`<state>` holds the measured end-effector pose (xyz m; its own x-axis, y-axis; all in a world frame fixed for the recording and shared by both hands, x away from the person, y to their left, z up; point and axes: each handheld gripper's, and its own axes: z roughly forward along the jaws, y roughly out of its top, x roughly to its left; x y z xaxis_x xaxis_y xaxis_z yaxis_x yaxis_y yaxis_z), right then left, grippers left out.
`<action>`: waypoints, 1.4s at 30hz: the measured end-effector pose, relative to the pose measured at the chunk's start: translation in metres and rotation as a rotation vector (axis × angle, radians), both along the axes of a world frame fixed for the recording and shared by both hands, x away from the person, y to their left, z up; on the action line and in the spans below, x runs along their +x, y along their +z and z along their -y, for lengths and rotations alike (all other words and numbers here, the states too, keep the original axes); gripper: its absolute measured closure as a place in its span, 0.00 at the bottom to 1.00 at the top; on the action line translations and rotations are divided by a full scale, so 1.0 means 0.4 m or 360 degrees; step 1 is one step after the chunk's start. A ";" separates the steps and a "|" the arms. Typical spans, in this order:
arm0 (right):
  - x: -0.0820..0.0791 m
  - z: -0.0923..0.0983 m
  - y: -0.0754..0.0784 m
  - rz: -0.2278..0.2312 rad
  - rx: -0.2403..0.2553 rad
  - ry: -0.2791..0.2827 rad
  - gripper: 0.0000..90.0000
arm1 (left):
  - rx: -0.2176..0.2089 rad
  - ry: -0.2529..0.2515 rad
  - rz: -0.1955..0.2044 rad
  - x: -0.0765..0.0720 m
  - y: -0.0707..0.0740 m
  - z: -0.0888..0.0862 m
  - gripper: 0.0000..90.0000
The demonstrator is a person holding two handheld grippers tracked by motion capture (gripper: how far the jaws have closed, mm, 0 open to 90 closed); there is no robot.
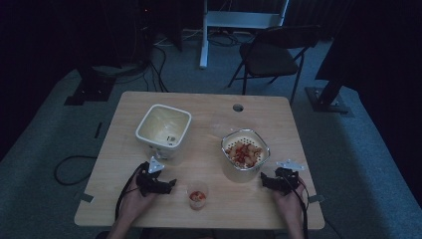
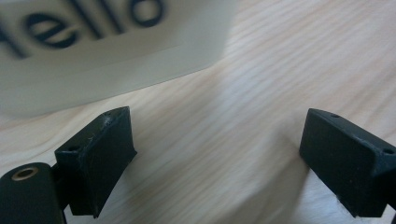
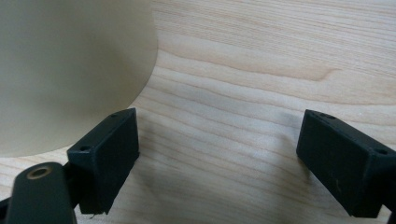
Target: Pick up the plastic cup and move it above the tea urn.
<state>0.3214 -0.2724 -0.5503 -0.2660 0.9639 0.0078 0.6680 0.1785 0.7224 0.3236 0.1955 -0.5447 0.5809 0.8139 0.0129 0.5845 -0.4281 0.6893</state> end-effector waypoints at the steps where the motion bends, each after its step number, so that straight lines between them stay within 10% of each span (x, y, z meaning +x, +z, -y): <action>1: 0.001 0.000 0.000 0.0000 0.0000 0.0002 0.14 | 0.0002 0.0009 0.0002 0.003 0.000 -0.006 0.12; 9: 0.005 0.000 0.000 -0.0001 0.0000 0.0022 0.14 | 0.0002 0.0078 0.0003 0.009 0.000 -0.016 0.12; 12: 0.012 -0.004 0.019 -0.0076 -0.0023 -0.0005 0.32 | -0.0001 0.0082 0.0008 0.008 -0.001 -0.016 0.12; 21: 0.059 0.026 0.083 0.0029 -0.0002 -0.0087 0.39 | -0.0001 0.0086 0.0010 0.008 -0.001 -0.016 0.12; 34: 0.204 0.016 0.159 0.0105 0.0065 -0.0037 0.43 | -0.0004 0.0096 0.0012 0.008 -0.001 -0.014 0.12; 42: 0.352 -0.001 0.185 0.0018 0.0275 0.0006 0.48 | -0.0005 0.0101 0.0014 0.008 -0.002 -0.013 0.12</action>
<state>0.4621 -0.2719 -0.4765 -0.2707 0.9475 0.1702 0.6592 0.0536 0.7500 0.3270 0.2008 -0.5453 0.5280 0.8491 0.0150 0.6043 -0.3880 0.6959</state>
